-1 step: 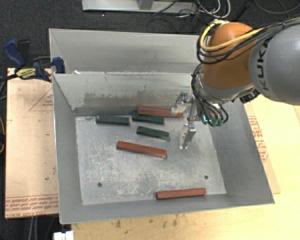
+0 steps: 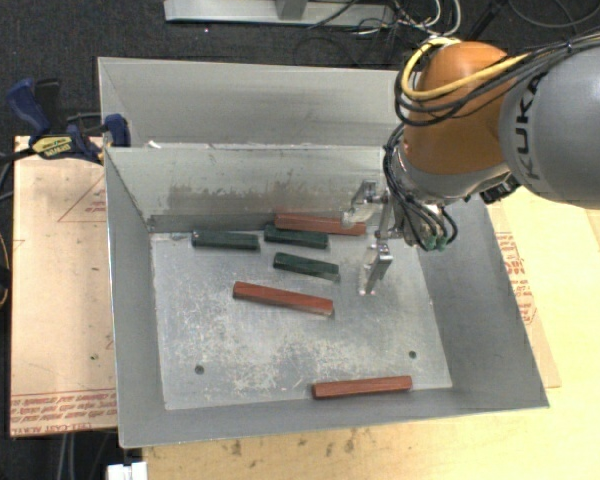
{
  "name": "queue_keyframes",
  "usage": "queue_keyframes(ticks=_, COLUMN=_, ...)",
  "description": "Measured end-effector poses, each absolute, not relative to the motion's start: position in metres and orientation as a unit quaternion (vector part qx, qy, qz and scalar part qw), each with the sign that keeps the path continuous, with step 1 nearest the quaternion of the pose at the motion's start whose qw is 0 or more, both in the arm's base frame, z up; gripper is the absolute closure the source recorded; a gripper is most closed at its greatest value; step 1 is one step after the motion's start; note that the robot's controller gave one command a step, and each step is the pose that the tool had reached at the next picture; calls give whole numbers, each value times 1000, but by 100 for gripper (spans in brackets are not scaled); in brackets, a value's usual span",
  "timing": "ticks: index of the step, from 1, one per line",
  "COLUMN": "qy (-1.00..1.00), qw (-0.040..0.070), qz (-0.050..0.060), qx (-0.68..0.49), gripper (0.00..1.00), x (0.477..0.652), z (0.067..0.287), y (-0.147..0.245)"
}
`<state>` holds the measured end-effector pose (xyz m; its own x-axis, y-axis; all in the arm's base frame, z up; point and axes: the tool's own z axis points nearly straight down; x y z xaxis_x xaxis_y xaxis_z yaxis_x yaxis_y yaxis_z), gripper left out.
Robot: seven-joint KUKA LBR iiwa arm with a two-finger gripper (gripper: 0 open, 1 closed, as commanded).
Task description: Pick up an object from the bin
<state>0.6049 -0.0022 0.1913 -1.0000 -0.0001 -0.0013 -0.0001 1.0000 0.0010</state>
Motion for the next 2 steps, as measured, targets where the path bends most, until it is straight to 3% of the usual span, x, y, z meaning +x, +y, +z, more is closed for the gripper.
queue_keyframes(ticks=1, qy=999, qw=3, qz=0, qx=-39, gripper=0, x=609, z=135, y=28)
queue_keyframes(ticks=2, qy=999, qw=-2, qz=1, qx=-52, gripper=0, x=610, z=133, y=76)
